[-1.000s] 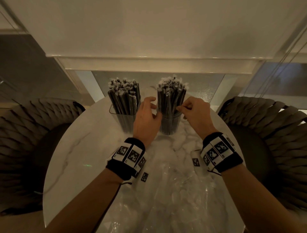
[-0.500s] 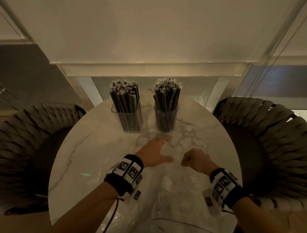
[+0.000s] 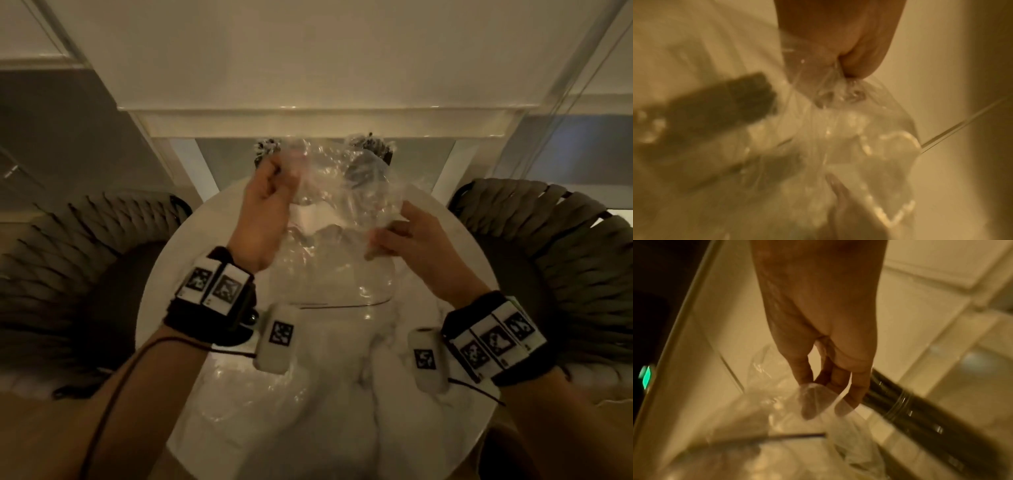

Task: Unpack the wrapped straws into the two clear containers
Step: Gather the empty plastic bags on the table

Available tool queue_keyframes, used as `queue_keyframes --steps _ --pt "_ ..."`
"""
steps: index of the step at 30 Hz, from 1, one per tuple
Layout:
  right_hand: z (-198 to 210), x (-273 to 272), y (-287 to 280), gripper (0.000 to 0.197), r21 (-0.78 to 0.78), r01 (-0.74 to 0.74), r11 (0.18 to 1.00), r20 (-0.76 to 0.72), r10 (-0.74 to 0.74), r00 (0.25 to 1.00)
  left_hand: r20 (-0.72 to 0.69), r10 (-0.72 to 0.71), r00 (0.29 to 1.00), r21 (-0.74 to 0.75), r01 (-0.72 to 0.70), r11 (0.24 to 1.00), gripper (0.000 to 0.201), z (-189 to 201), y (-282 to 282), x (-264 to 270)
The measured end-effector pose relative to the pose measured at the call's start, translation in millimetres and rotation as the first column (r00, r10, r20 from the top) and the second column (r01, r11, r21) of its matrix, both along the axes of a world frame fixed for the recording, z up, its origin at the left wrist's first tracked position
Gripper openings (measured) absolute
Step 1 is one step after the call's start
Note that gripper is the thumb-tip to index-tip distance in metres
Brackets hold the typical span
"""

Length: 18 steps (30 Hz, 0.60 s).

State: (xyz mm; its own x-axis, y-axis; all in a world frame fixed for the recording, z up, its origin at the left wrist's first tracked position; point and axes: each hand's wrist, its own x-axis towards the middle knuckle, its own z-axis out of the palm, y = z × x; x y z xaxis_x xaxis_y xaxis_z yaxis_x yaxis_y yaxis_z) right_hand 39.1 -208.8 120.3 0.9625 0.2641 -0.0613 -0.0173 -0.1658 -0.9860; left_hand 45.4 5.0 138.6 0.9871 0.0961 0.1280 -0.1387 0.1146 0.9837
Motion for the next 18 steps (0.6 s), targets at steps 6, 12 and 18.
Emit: queue_keyframes --steps 6,12,18 --pt "-23.0 -29.9 72.6 0.023 0.026 -0.144 0.989 -0.179 0.146 0.973 -0.326 0.203 0.923 0.368 -0.074 0.927 0.014 -17.6 88.0 -33.1" --pt "-78.8 -60.5 125.9 0.052 -0.352 -0.037 0.935 -0.287 -0.070 0.955 -0.600 0.242 0.762 0.349 -0.023 0.937 0.049 -81.0 141.5 -77.9" --pt "-122.3 -86.4 161.2 0.114 -0.475 -0.320 0.820 -0.545 0.011 0.838 -0.518 0.286 0.806 0.516 0.029 0.856 0.064 -151.7 139.5 -105.5"
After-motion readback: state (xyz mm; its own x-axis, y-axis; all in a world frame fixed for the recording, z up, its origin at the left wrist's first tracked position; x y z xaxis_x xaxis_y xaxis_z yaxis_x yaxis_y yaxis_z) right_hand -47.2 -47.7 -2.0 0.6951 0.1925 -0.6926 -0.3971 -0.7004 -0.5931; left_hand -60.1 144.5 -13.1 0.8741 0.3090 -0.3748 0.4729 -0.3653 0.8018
